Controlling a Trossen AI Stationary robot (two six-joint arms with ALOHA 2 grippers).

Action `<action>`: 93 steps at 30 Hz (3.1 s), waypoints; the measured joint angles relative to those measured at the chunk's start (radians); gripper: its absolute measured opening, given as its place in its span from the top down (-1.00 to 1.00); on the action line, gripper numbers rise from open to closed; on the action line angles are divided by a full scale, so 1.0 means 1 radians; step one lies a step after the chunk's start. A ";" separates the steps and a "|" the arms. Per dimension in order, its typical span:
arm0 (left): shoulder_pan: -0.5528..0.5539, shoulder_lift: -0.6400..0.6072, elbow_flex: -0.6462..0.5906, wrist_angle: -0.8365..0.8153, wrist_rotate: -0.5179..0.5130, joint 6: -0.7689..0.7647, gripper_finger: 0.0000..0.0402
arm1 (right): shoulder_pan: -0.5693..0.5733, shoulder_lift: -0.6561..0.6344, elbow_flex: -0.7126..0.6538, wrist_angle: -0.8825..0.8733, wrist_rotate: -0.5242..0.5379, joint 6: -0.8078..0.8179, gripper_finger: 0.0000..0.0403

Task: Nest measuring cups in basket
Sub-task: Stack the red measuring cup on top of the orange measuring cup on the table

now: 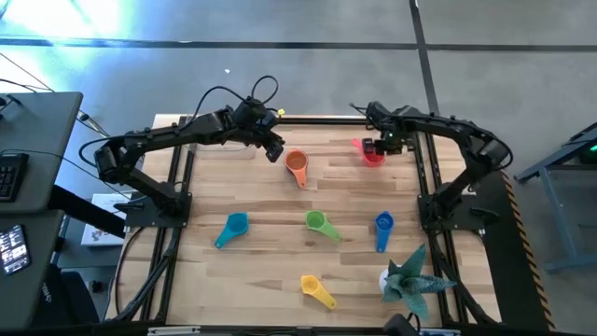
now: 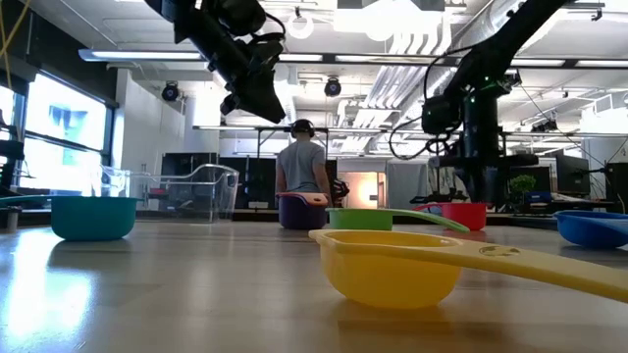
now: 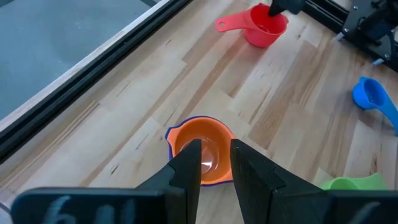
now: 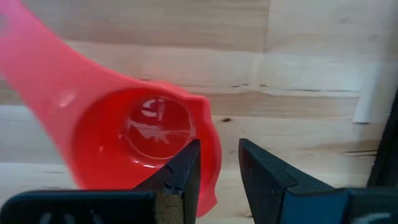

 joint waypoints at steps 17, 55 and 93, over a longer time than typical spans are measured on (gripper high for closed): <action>0.000 0.000 0.000 -0.003 -0.001 0.001 0.62 | 0.029 0.039 0.001 -0.003 -0.015 -0.060 0.93; -0.056 0.053 -0.001 0.361 0.073 0.002 0.62 | 0.054 -0.363 0.001 0.566 -0.180 0.156 1.00; -0.205 0.531 0.310 0.069 0.120 0.175 0.62 | 0.066 -0.362 0.001 0.430 -0.124 0.158 1.00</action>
